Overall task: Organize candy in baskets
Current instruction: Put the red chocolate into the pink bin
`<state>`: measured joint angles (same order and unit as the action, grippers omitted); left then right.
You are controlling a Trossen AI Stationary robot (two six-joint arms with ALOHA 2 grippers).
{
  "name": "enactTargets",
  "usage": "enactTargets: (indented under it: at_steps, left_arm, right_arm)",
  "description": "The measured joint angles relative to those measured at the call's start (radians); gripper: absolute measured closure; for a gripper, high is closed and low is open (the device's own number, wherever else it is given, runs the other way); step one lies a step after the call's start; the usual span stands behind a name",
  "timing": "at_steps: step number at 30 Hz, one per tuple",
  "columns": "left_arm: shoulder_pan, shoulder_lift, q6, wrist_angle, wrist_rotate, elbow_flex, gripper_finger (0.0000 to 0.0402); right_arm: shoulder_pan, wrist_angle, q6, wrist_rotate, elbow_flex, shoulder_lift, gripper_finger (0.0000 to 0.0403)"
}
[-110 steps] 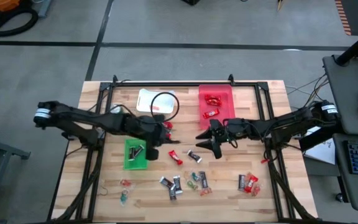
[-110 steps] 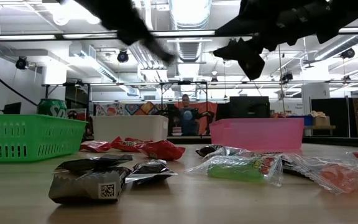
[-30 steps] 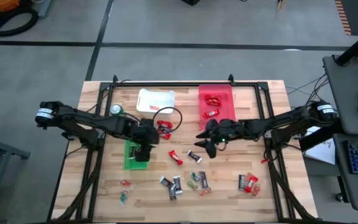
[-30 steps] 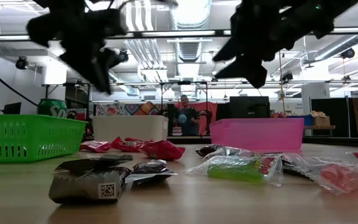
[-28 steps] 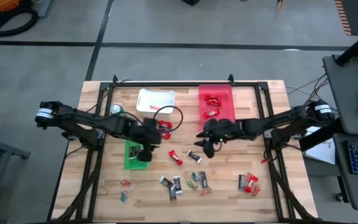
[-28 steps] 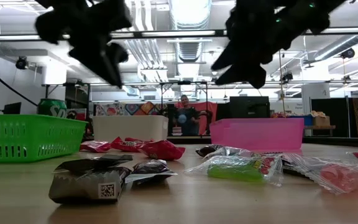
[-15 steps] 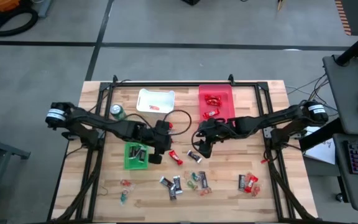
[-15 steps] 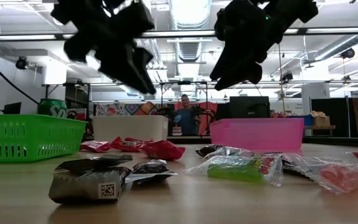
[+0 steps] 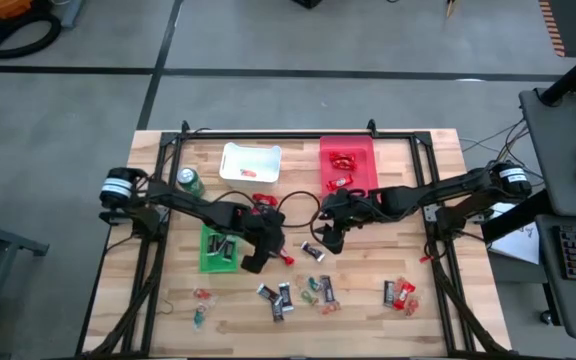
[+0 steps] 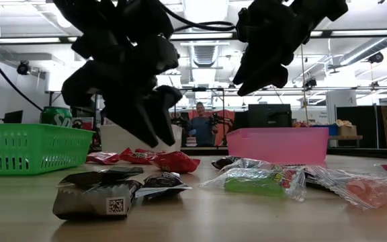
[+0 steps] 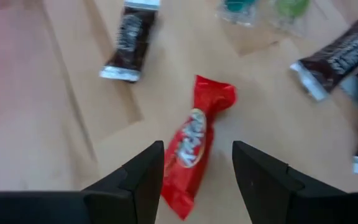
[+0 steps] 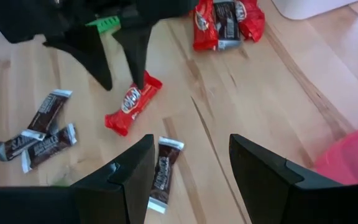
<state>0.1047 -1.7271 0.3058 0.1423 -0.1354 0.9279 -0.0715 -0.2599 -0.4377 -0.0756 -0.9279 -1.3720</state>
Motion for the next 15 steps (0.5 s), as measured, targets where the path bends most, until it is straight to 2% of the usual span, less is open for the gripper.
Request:
enactTargets:
  at_steps: [7,15]
  left_arm:
    - [-0.026,-0.042,-0.035,-0.011,-0.047,-0.001,0.0228]
    - [-0.074,-0.09,-0.053,-0.059,-0.17,-0.001,0.0243]
  right_arm:
    - [0.0,0.001,0.0,0.002,0.0,0.0,0.0207]
    - [-0.002,0.002,0.003,0.001,0.0,0.0,0.0207]
